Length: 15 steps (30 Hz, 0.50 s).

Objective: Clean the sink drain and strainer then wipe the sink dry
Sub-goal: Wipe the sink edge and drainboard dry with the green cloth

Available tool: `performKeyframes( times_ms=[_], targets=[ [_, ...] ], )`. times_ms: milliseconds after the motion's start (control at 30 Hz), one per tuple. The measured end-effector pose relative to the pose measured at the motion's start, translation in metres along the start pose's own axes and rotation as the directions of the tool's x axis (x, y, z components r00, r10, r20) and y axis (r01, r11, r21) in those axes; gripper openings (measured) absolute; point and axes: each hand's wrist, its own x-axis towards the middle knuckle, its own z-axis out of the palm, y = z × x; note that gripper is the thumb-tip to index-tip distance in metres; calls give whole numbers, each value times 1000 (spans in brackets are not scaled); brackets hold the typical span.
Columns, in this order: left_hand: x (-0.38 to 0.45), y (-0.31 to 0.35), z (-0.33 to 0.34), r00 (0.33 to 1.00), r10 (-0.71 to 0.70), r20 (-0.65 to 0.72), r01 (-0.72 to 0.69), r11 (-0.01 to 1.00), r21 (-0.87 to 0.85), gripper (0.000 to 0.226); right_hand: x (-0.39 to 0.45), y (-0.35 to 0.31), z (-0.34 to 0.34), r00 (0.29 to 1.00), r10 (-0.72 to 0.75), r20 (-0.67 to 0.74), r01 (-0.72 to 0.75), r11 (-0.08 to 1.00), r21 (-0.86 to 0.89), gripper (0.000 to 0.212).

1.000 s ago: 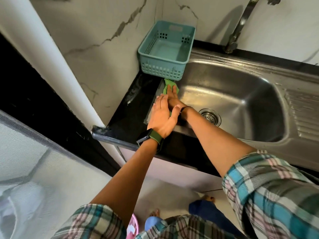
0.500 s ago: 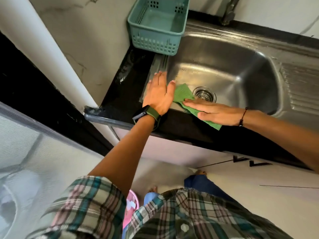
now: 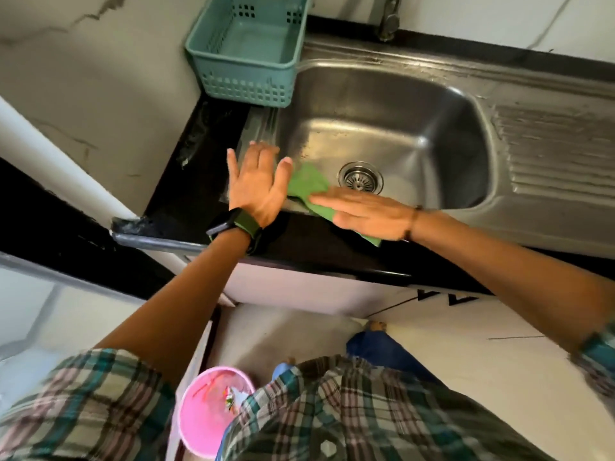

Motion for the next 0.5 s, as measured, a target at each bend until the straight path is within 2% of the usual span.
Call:
performKeyframes(
  times_ms=[33, 100, 167, 267, 367, 400, 433, 500],
  targets=[
    [-1, 1, 1, 1000, 22, 14, -23, 1000, 15, 58, -13, 13, 5, 999, -48, 6, 48, 999, -15, 49],
    [-2, 15, 8, 992, 96, 78, -95, 995, -14, 59, -35, 50, 16, 998, 56, 33, -55, 998, -28, 48],
    [-5, 37, 21, 974, 177, 138, -162, 980, -113, 60, -60, 73, 17, 983, 185, 13, -185, 983, -4, 49],
    [-7, 58, 40, 945, 258, 199, -220, 956, -195, 62, -68, 72, 13, 980, 198, -7, -197, 980, 32, 80],
    [-3, 55, 42, 970, 169, 175, -113, 949, -294, 62, -40, 49, 9, 989, 146, 12, -146, 988, 45, 101],
    [-2, 54, 42, 969, 172, 176, -117, 951, -288, 62, -25, 35, 8, 995, 97, 8, -97, 995, 22, 95],
    [-2, 55, 43, 962, 196, 189, -145, 957, -252, 63, -8, 21, 9, 998, 58, 3, -58, 998, 4, 77],
    [-1, 57, 44, 957, 206, 205, -170, 969, -180, 63, 25, -4, 14, 993, 86, -76, -83, 996, 39, 32]
  ],
)
